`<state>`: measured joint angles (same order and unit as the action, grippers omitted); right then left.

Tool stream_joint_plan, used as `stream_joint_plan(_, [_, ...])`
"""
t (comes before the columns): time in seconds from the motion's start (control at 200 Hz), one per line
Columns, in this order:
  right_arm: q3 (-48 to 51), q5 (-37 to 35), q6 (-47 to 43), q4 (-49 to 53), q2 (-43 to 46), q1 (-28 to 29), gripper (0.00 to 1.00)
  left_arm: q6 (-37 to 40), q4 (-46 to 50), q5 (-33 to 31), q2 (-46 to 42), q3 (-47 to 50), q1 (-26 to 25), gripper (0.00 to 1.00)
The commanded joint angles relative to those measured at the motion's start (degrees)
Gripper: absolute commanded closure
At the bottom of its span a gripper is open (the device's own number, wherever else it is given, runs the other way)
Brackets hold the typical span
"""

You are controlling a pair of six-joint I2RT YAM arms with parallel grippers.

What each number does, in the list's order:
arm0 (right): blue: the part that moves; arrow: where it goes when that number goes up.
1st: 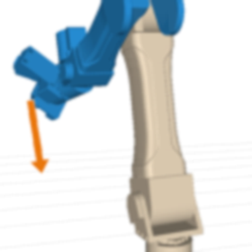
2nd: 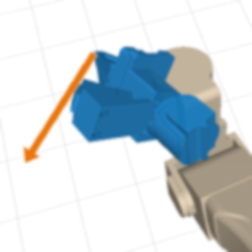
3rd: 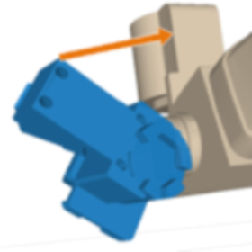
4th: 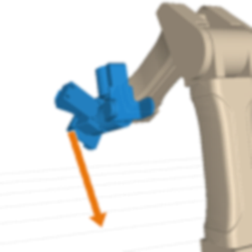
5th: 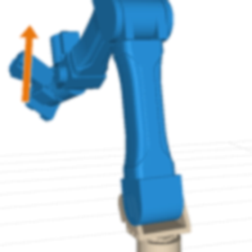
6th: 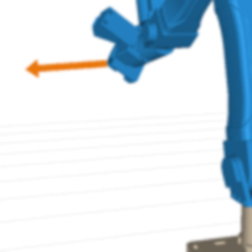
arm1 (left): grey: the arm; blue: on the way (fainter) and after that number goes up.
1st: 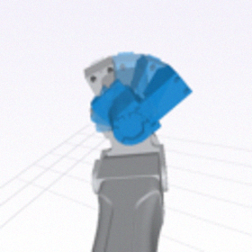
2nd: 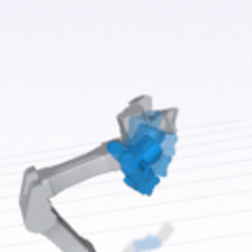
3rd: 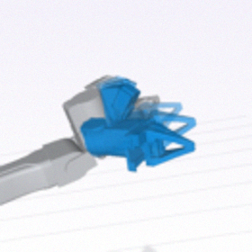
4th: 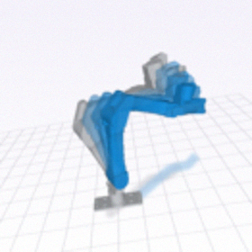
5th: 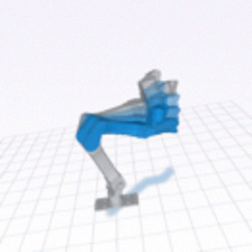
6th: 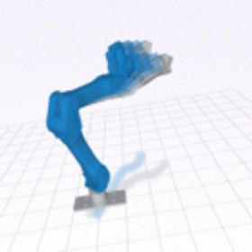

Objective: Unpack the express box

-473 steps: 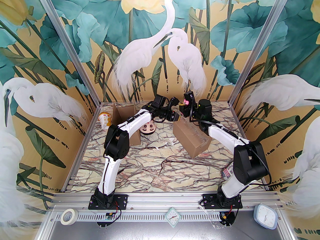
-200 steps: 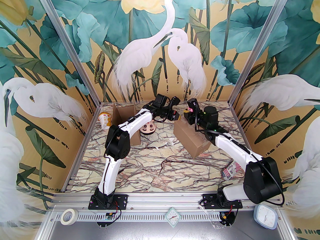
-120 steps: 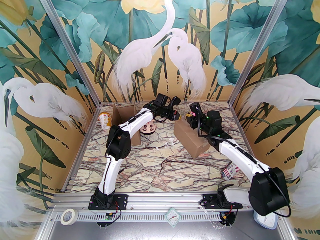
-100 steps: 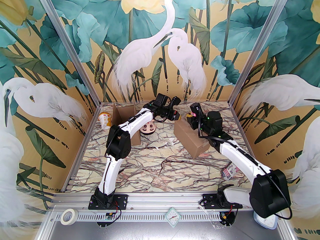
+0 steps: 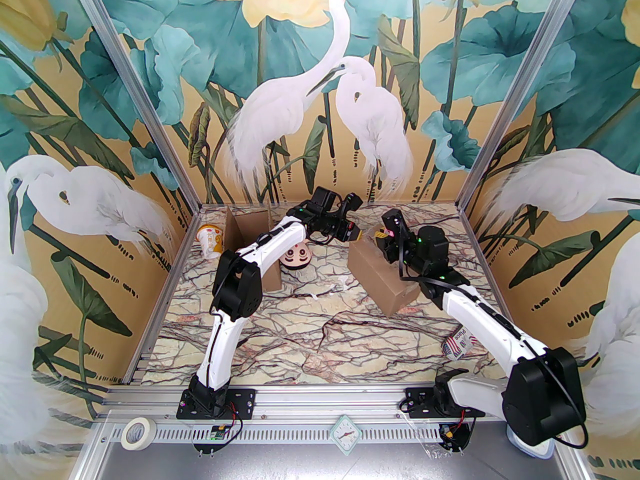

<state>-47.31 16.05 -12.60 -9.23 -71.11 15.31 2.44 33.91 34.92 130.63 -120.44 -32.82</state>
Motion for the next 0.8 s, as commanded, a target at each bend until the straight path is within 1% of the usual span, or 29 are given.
stream_joint_plan(0.0, [-1.2, 2.3, -1.1, 1.2, -0.4, -0.7, 1.0, 1.9, 9.1, -7.3, 4.8, 1.3, -0.1, 1.0])
stream_joint_plan(0.05, [-2.0, 3.5, -0.6, 0.3, -0.6, -0.7, 1.0, 2.1, 9.2, -7.3, 4.7, 1.3, -0.3, 1.0])
stream_joint_plan(0.18, [-3.9, 3.9, -0.3, -2.2, -2.2, -0.6, 1.0, 2.8, 9.6, -7.5, 4.7, 1.2, -1.0, 1.0])
stream_joint_plan(0.34, [-7.6, 6.7, -1.0, -2.5, -7.5, -0.6, 1.0, 3.4, 10.1, -7.9, 4.7, 1.1, -1.5, 1.0])
stream_joint_plan(0.505, [-10.4, 7.0, -1.1, -2.4, -11.4, -0.6, 1.0, 3.3, 10.4, -8.0, 4.5, 1.1, -1.5, 1.0])
stream_joint_plan(0.66, [-10.8, 6.4, -2.9, -1.2, -12.7, -0.6, 1.0, 3.6, 10.8, -8.5, 4.4, 1.2, -1.5, 1.0])
stream_joint_plan(0.795, [-10.4, 5.6, -4.4, 0.7, -11.9, -0.6, 1.0, 3.6, 11.1, -8.7, 4.6, 1.2, -1.5, 1.0])
